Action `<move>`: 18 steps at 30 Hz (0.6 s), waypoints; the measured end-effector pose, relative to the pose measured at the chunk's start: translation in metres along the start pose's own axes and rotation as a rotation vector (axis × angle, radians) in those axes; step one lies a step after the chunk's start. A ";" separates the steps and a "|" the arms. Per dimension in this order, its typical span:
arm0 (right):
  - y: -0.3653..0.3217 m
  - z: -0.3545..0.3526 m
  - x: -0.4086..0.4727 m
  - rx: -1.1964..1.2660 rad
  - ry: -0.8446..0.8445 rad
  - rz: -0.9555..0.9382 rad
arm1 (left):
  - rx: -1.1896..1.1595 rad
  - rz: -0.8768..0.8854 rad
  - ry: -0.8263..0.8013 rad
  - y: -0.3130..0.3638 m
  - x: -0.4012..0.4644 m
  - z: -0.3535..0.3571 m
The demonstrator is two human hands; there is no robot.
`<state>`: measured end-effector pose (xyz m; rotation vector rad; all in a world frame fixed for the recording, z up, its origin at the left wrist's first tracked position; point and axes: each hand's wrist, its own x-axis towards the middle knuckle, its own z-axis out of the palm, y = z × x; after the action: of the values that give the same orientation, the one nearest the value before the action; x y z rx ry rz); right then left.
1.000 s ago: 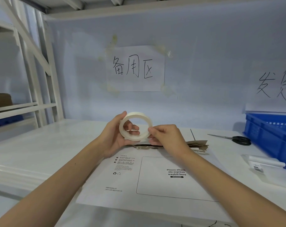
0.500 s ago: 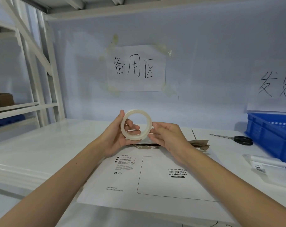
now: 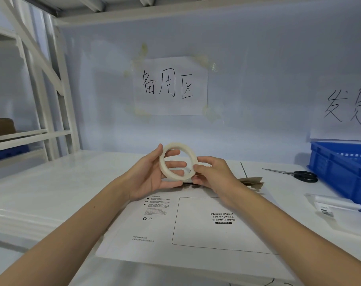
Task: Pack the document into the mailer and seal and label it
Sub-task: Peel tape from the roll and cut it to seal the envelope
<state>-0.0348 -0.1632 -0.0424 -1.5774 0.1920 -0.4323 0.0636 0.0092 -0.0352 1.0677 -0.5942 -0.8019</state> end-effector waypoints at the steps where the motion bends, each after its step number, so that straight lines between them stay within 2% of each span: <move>1: 0.000 0.000 -0.001 0.056 -0.009 0.028 | 0.003 -0.005 -0.010 0.000 0.000 0.000; 7: -0.005 0.000 -0.001 0.273 0.003 0.139 | 0.087 0.047 0.004 -0.002 -0.002 0.003; 11: -0.007 -0.004 -0.003 0.315 0.005 0.203 | 0.155 0.111 -0.017 -0.002 -0.003 0.003; 14: -0.009 -0.005 -0.006 0.335 0.015 0.232 | 0.241 0.145 0.065 -0.003 0.000 0.000; 18: -0.010 -0.003 -0.007 0.346 0.005 0.226 | 0.227 0.150 0.057 -0.003 0.001 -0.001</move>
<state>-0.0440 -0.1629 -0.0335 -1.2001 0.2805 -0.2747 0.0639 0.0085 -0.0386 1.2334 -0.7199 -0.5802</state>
